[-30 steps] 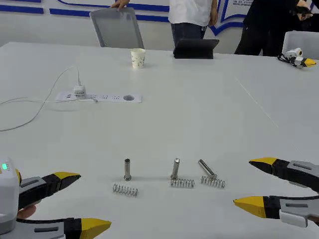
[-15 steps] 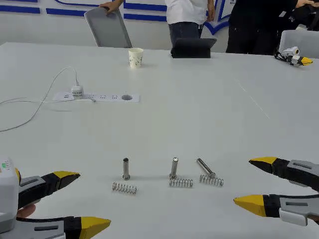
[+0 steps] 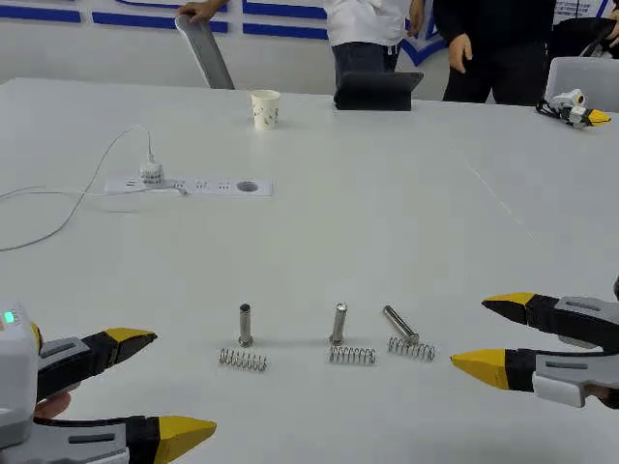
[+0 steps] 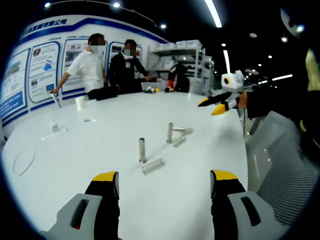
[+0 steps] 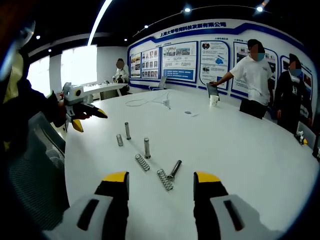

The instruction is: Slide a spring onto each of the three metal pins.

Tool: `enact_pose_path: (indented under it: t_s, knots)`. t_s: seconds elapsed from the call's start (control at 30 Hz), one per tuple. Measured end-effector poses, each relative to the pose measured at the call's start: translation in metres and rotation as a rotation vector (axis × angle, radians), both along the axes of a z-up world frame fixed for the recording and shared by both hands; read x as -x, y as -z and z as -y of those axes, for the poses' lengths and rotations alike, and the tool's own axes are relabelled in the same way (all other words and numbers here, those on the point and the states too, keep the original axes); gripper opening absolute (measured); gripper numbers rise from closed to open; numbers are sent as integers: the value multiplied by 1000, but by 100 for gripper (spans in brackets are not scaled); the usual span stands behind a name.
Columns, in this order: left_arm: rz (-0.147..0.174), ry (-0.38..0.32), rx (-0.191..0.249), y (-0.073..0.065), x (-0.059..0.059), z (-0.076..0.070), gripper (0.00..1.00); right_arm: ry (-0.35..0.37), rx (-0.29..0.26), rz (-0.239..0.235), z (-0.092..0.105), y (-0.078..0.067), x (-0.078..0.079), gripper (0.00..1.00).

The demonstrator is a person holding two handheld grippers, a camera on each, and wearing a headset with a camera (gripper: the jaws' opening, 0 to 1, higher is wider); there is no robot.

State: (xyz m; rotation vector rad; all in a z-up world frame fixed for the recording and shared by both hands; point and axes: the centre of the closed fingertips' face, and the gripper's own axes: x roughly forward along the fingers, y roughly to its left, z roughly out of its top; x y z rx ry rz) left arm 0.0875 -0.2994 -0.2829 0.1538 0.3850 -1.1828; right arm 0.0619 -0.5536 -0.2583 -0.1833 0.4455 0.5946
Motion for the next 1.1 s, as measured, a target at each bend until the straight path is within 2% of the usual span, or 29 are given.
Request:
enact_pose_path:
  t_s: [0.1, 0.17, 0.3, 0.37, 0.47, 0.67, 0.77, 1.1]
  knots:
    - [-1, -4, 1, 0, 0, 0, 76, 11, 41, -17, 1, 3, -10, 46]
    - [0, -5, 1, 0, 0, 0, 76, 12, 37, -15, -1, 2, -16, 44]
    - [1, -10, 1, 0, 1, -1, 75, 30, 40, -42, -5, 4, -29, 38]
    - [0, -13, 2, 0, 1, -2, 75, 27, 75, -43, -5, 7, -35, 35]
    - [-1, -16, 2, 1, 1, -2, 75, 34, 91, -57, -7, 11, -45, 32]
    - [-5, -18, 5, 2, 2, -1, 75, 76, 106, -102, -8, 20, -65, 28]
    - [-9, -20, 5, 4, 2, -2, 75, 93, 157, -137, -6, 32, -73, 27]
    - [-16, -27, 4, 7, 2, -3, 75, 150, 177, -226, -9, 53, -93, 23]
